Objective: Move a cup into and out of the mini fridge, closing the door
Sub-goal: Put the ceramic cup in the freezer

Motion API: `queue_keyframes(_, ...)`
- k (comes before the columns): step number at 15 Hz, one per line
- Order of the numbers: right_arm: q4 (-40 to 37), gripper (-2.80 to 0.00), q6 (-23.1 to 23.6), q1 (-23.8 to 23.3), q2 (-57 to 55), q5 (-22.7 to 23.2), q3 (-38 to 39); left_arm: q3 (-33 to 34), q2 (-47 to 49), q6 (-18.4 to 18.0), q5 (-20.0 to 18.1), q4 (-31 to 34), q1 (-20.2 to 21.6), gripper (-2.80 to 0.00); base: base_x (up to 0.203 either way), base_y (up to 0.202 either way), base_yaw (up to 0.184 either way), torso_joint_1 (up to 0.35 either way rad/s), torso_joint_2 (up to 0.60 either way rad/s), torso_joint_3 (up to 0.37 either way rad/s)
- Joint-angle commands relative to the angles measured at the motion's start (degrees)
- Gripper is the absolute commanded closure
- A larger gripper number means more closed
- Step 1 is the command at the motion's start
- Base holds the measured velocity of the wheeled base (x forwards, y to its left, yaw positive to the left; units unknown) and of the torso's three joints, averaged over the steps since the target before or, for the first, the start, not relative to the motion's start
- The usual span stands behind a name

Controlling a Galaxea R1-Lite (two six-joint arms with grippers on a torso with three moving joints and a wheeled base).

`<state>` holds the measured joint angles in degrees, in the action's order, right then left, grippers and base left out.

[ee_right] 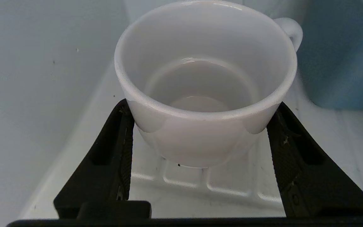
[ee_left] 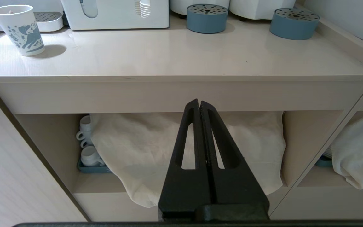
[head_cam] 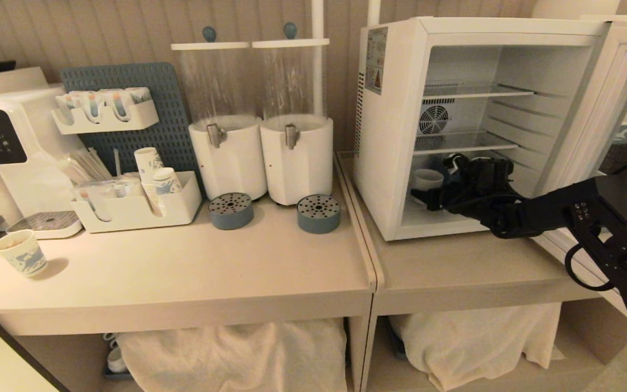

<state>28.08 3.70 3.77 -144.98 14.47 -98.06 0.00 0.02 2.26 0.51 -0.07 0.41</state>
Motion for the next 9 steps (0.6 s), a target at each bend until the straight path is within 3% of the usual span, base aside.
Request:
queue_keyframes(1,-1.9,0.00,0.0,0.5,-2.3,0.1,-2.7,0.0,0.1,0.0,0.0,0.0,0.0,0.00,0.000,0.000,0.000,0.000,0.00,0.000)
queue_keyframes(4,-6.5,0.00,0.2,1.1,-3.4,-3.8,-6.7,0.0,0.1,0.0,0.1,0.0,0.0,0.00,0.000,0.000,0.000,0.000,0.00,0.000)
queue_keyframes(9,-8.3,0.00,2.4,1.4,-4.5,-4.9,-7.9,0.0,0.1,0.0,0.0,0.0,0.0,0.00,0.000,0.000,0.000,0.000,0.00,0.000)
